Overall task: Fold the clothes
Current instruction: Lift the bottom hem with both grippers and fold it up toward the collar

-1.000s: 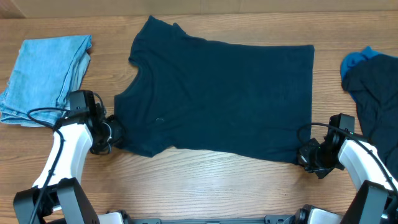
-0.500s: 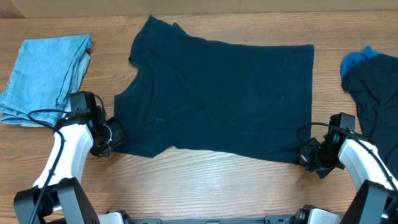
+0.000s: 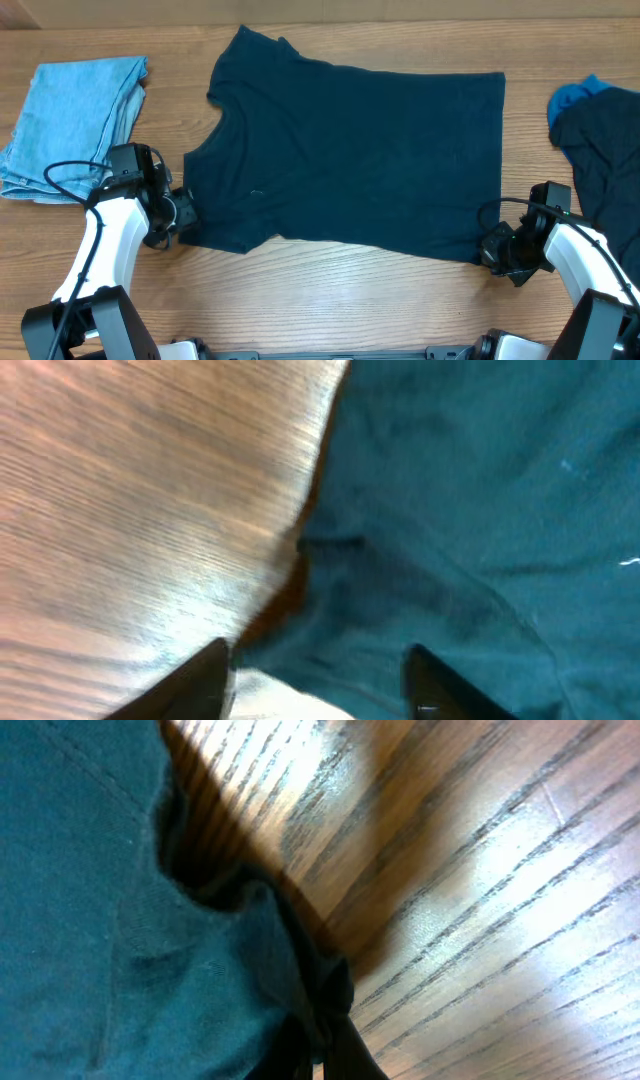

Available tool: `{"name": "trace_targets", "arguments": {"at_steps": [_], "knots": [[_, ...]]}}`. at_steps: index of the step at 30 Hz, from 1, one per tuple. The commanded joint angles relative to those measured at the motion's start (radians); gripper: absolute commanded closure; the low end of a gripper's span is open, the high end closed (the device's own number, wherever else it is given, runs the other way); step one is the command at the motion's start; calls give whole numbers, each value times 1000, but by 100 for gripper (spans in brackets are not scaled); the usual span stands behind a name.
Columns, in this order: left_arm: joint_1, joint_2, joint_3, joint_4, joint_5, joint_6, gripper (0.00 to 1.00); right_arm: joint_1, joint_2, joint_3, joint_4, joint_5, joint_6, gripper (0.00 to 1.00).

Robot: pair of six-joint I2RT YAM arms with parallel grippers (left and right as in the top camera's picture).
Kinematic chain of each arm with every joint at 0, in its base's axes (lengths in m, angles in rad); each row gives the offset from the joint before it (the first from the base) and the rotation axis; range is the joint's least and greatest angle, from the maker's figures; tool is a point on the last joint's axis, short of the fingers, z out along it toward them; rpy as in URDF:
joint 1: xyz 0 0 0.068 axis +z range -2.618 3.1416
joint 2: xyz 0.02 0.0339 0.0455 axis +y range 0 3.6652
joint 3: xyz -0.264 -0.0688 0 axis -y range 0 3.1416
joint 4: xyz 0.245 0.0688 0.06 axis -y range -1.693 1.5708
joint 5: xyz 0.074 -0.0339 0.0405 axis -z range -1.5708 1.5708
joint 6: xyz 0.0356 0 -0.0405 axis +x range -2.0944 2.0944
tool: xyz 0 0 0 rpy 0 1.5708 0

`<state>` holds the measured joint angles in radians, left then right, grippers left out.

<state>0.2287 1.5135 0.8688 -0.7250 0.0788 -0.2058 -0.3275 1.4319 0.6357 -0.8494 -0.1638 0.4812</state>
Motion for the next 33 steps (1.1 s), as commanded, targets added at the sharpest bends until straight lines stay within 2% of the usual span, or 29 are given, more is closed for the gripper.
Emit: {"name": "trace_targets", "arguments": {"at_steps": [1, 7, 16, 22, 23, 24, 25, 28, 30, 33], "knots": [[-9, 3, 14, 21, -37, 97, 26, 0, 6, 27, 3, 13, -23, 96], [-9, 3, -81, 133, 41, 153, 38, 0, 6, 27, 3, 13, -23, 96], [-9, 3, -169, 217, 53, 154, 36, 0, 6, 27, 7, 13, -23, 95], [-9, 3, -169, 216, 99, 154, 54, 0, 6, 27, 7, 13, -23, 94], [-9, 3, -169, 217, 98, 154, 61, 0, 6, 27, 7, 13, -23, 94], [-9, 3, -169, 217, 98, 153, 75, 0, 6, 27, 7, 13, -23, 94], [-9, 3, -169, 217, 98, 145, 83, 0, 6, 27, 7, 13, -23, 94], [-9, 3, -167, 217, 98, 126, 89, 0, 6, 27, 3, 14, -22, 93], [-9, 3, -162, 214, 98, 104, 96, 0, 6, 27, 0, 13, -18, 96], [-9, 3, -139, 198, 99, 77, 96, 0, 6, 28, -2, 13, -18, 96]]}}
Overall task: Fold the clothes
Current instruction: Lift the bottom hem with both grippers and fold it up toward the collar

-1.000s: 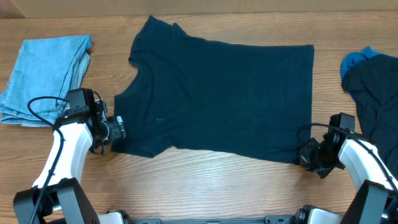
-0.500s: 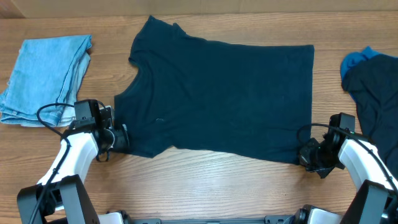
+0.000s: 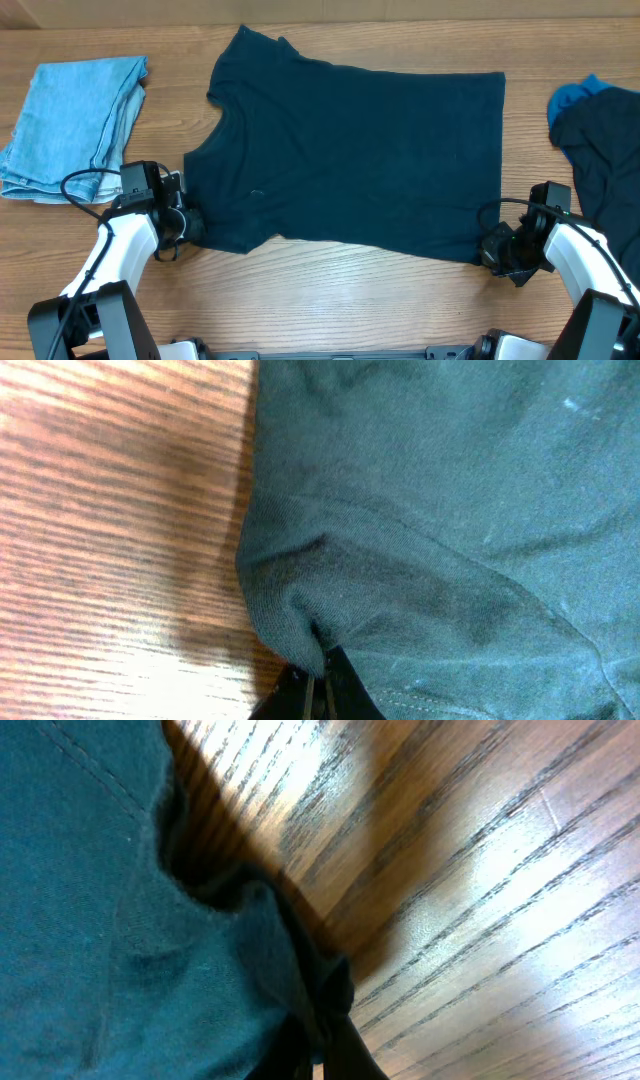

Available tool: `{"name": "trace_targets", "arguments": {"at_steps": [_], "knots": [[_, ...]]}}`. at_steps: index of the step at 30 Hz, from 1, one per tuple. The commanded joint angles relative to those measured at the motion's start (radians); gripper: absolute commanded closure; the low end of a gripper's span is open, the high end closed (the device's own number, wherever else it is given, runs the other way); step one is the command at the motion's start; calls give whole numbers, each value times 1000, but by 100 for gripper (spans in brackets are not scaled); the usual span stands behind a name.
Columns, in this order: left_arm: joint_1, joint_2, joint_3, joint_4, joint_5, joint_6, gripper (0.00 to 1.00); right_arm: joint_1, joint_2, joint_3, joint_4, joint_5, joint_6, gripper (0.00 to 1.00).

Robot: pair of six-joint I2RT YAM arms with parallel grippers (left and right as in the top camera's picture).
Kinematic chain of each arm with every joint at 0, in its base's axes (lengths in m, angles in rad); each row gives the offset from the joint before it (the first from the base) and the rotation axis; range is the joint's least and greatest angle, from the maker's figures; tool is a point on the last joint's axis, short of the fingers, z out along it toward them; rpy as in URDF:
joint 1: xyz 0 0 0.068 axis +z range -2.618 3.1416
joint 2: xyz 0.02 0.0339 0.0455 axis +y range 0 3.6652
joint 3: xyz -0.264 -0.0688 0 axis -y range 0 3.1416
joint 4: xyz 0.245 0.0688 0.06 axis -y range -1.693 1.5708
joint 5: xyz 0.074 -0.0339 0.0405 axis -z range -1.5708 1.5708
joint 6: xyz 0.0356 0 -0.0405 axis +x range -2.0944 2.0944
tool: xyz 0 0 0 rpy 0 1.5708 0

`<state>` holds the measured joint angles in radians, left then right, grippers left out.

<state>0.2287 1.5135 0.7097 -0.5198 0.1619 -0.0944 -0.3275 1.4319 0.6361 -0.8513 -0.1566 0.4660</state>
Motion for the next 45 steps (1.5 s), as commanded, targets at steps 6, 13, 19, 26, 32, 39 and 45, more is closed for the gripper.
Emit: {"name": "trace_targets", "arguments": {"at_steps": [6, 13, 19, 26, 32, 39, 45], "knots": [[-9, 3, 148, -150, 46, -79, 96, 0, 6, 144, -118, 41, 24, 96], [-9, 3, 327, -315, 68, -79, 96, 0, 6, 230, -151, 55, 25, 96], [-9, 3, 414, -373, 108, -79, 96, 0, 6, 243, -143, 55, 44, 96], [-9, 3, 414, -319, 104, -117, 96, 1, 6, 343, -137, 54, 70, 96], [-10, 3, 414, -237, 97, -167, 96, 21, 7, 347, -65, 51, 88, 96], [-14, 3, 414, -140, 72, -175, 96, 160, 31, 347, 34, 151, 89, 96], [-15, 4, 410, -76, 39, -176, 96, 171, 109, 347, 100, 165, 114, 96]]}}
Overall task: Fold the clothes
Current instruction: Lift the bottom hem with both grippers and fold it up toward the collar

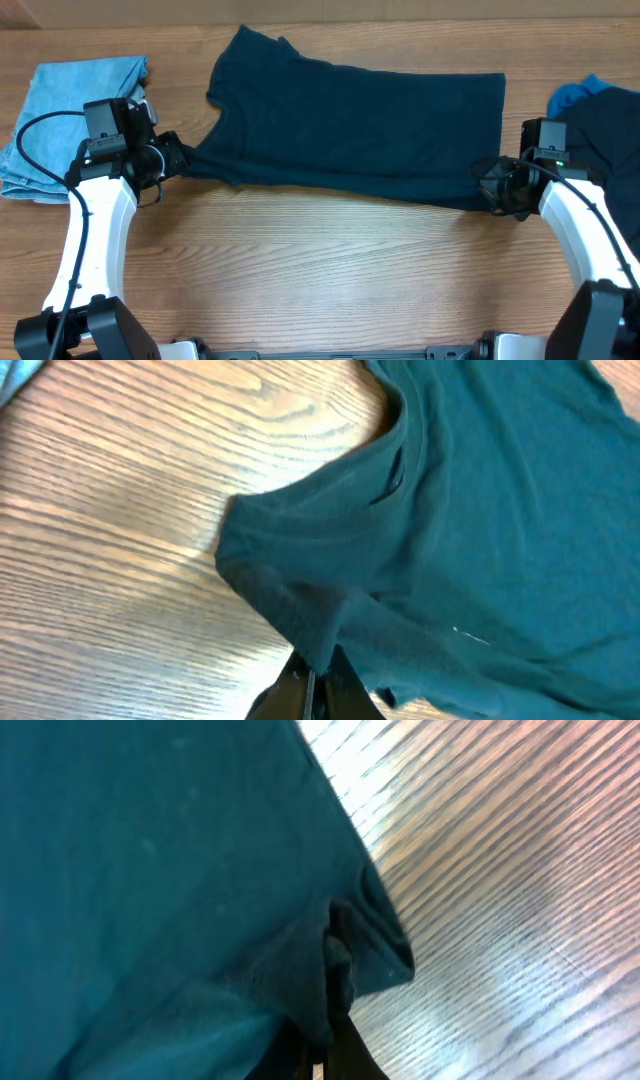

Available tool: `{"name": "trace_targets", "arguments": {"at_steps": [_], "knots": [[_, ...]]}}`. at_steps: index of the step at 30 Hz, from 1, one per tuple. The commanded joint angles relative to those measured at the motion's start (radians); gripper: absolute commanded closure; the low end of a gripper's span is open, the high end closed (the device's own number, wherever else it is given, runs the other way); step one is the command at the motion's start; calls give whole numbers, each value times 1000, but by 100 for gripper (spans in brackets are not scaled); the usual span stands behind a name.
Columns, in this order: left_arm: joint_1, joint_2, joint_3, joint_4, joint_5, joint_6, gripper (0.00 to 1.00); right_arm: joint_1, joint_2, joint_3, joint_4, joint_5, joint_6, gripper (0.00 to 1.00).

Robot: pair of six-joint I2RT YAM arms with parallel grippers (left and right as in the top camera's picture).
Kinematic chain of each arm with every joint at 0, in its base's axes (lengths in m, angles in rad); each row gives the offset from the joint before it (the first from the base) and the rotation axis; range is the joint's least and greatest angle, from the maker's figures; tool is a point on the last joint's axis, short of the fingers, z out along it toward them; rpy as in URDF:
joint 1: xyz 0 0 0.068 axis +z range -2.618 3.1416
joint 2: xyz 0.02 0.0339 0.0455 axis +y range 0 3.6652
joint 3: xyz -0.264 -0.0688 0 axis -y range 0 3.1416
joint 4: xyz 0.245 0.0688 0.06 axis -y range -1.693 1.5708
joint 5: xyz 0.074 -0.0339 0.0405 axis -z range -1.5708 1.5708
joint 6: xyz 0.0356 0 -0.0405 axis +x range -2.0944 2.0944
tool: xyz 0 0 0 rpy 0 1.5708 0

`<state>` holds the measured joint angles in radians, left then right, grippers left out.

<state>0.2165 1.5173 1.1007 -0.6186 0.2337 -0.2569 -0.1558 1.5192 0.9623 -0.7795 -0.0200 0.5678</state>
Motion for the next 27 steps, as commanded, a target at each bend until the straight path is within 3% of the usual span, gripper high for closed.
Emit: {"name": "trace_targets", "arguments": {"at_steps": [1, 9, 16, 27], "knots": [[-3, 2, 18, 30, -39, -13, 96, 0, 29, 21, 38, 28, 13, 96], [-42, 176, 18, 100, -41, -40, 96, 0, 41, 21, 116, 64, 13, 96], [-49, 184, 18, 201, -61, -50, 96, 0, 42, 19, 166, 87, 13, 96], [-55, 219, 18, 222, -62, -50, 93, 0, 48, 19, 203, 87, 13, 96]]}}
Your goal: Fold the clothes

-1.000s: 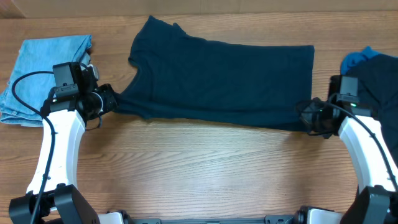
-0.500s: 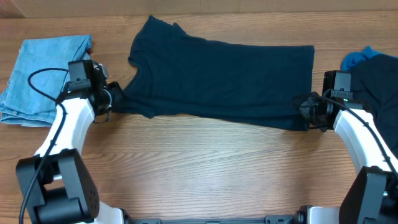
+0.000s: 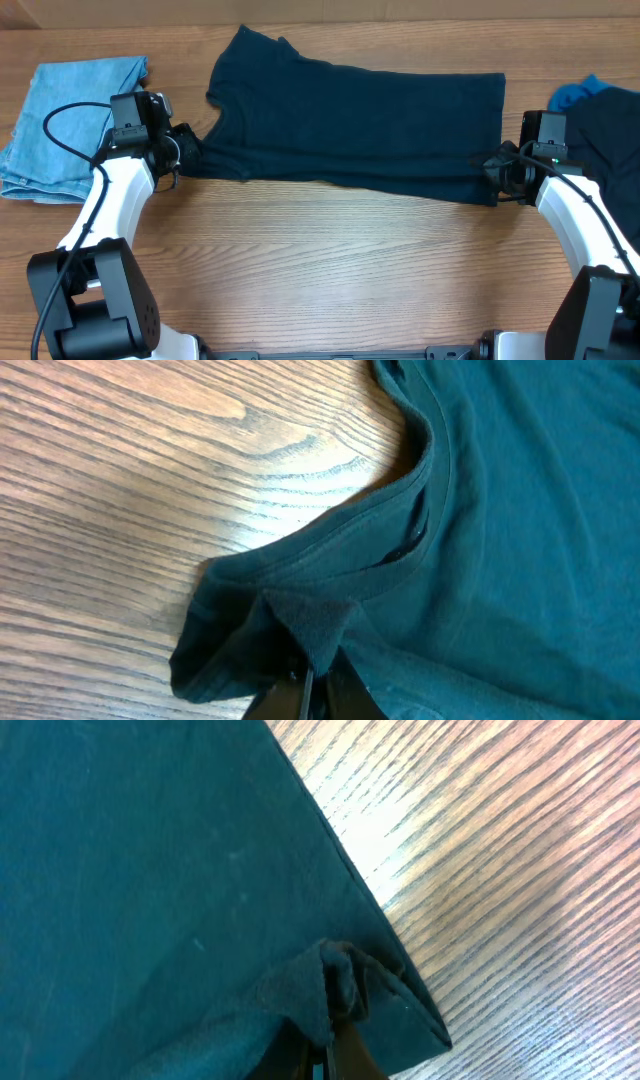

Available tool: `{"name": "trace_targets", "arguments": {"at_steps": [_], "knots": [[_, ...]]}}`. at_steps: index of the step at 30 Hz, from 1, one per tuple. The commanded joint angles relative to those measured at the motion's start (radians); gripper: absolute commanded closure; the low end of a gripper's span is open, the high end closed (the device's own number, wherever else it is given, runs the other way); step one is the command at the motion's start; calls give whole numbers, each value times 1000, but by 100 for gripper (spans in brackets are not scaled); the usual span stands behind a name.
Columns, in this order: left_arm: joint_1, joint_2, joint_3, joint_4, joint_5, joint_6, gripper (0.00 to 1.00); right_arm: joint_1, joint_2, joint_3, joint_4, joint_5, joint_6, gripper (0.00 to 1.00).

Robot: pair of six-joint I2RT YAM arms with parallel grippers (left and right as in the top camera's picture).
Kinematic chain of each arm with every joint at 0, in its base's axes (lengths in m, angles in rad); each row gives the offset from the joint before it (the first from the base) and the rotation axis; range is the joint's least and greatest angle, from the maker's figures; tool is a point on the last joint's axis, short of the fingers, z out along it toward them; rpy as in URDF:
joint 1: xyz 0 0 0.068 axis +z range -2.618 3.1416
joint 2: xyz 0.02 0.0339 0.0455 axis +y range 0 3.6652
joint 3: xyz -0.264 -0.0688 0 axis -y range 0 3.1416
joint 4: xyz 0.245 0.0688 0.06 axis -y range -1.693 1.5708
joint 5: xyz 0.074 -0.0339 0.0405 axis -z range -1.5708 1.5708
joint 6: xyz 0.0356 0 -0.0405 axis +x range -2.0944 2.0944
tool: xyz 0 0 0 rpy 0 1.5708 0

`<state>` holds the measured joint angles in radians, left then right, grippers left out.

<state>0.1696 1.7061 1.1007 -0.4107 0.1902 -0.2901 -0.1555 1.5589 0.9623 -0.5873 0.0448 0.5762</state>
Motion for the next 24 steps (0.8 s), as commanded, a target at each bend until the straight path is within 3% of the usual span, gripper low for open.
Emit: {"name": "trace_targets", "arguments": {"at_steps": [1, 6, 8, 10, 11, 12, 15, 16, 18, 20, 21, 22, 24], "knots": [[-8, 35, 18, 18, -18, -17, 92, -1, 9, 19, 11, 22, 4, 96], [-8, 60, 18, 42, -17, -17, 89, -1, 35, 8, 34, 22, 4, 96], [-8, 60, 18, 47, -16, -17, 77, -1, 60, 8, 45, 21, 3, 89], [-9, 59, 18, 77, -8, 6, 58, -1, 95, 8, 77, 18, -15, 46], [-9, 59, 29, 88, 10, 33, 54, -1, 100, 8, 99, 6, -59, 35], [-9, 59, 55, 80, 39, 49, 53, -1, 99, 10, 120, -10, -93, 30], [-14, 52, 197, -45, 66, 63, 39, -1, 96, 81, 92, -24, -169, 12], [-23, 47, 251, -115, 67, 66, 38, -1, 96, 119, 37, -31, -181, 12], [-45, 45, 323, -237, 69, 78, 36, -1, 96, 172, -63, -87, -181, 20], [-80, 45, 370, -350, 61, 96, 44, -1, 95, 193, -150, -131, -181, 33], [-103, 45, 375, -388, 41, 100, 55, -1, 96, 193, -182, -136, -181, 41], [-120, 46, 375, -417, 17, 100, 59, -1, 96, 189, -203, -136, -182, 55], [-176, 55, 365, -487, -63, 100, 80, -1, 97, 182, -245, -137, -181, 95]]}}
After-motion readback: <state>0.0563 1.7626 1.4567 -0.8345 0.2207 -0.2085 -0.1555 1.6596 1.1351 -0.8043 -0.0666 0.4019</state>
